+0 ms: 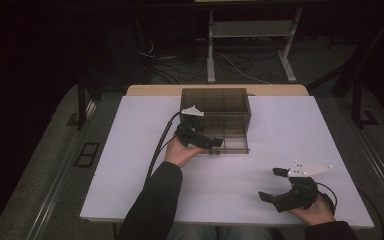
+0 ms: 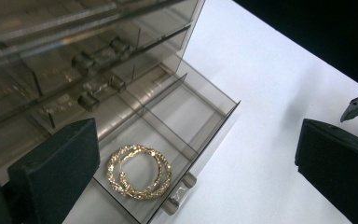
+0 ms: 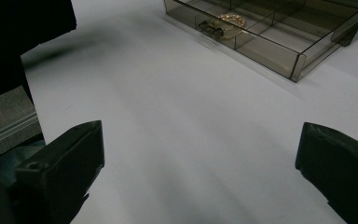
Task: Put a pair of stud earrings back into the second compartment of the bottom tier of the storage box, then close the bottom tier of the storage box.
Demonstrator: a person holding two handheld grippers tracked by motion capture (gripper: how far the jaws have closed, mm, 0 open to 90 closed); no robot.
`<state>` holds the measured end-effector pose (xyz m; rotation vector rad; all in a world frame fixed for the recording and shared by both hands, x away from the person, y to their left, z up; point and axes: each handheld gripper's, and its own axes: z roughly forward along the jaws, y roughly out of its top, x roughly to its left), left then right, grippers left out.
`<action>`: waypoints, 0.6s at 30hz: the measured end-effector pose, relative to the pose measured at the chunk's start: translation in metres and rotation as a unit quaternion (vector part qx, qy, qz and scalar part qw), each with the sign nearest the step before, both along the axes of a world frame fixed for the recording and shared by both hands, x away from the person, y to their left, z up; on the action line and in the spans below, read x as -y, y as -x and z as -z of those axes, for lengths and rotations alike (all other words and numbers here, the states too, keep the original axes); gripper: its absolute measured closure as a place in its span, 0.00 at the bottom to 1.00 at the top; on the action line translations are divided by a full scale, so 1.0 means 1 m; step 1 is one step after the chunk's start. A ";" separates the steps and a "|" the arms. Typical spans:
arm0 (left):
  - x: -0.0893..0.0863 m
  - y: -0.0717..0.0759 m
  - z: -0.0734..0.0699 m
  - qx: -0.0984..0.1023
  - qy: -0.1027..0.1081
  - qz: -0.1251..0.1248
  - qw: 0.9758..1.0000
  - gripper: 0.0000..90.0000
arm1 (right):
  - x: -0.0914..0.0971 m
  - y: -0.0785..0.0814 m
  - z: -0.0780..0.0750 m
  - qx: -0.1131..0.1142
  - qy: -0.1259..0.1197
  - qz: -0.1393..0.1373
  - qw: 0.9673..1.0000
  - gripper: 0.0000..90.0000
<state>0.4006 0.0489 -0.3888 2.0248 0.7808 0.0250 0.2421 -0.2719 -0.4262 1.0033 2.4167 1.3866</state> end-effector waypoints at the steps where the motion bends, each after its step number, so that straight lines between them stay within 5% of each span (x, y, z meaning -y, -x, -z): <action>1: 0.001 0.002 -0.001 0.006 -0.005 0.006 1.000 0.00 | 0.000 0.000 0.000 0.000 0.000 0.000 1.000 0.01; 8: -0.001 0.018 -0.003 0.024 0.006 0.024 0.999 0.00 | 0.000 0.000 0.000 0.000 0.000 0.000 1.000 0.01; 18: -0.006 0.033 0.005 0.023 0.006 0.039 0.999 0.00 | 0.000 0.000 0.000 0.000 0.000 0.001 1.000 0.01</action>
